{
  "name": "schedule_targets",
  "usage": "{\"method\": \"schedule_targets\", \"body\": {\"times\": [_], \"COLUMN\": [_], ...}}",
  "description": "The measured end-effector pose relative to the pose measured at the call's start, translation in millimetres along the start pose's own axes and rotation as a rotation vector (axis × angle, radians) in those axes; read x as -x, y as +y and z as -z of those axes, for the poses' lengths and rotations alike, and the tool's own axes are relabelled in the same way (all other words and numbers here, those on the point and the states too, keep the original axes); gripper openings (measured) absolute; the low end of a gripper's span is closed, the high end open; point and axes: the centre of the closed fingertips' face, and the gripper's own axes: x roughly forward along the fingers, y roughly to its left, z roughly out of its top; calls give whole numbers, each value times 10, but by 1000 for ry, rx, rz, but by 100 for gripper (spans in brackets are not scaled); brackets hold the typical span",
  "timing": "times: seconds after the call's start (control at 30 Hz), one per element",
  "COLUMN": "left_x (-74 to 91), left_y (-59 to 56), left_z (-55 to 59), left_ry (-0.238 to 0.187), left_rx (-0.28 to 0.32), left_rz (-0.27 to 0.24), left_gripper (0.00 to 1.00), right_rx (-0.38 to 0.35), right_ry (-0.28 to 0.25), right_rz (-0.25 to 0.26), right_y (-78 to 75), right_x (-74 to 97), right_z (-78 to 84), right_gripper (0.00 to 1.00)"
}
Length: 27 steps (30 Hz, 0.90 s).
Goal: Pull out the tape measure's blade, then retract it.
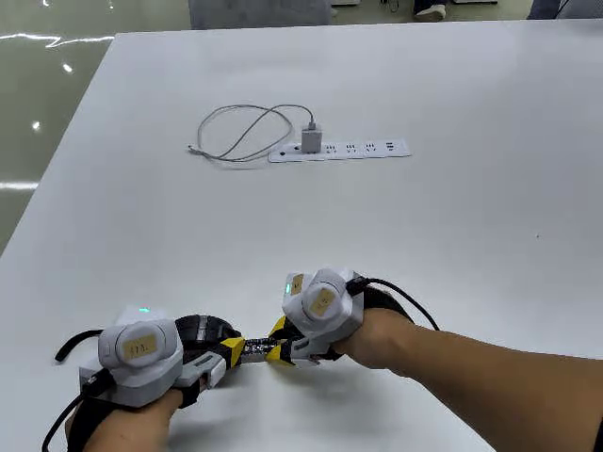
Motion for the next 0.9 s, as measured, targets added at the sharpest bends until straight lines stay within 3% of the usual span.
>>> {"method": "schedule_targets", "body": {"times": [0.9], "left_x": [-5], "left_y": [5], "left_z": [-2], "left_ry": [-1], "left_rx": [4], "left_rz": [2], "left_gripper": [57], "right_rx": [-3], "right_ry": [-7], "right_rz": [-7], "right_y": [14], "right_x": [-63], "right_z": [-68], "right_gripper": [10]}}
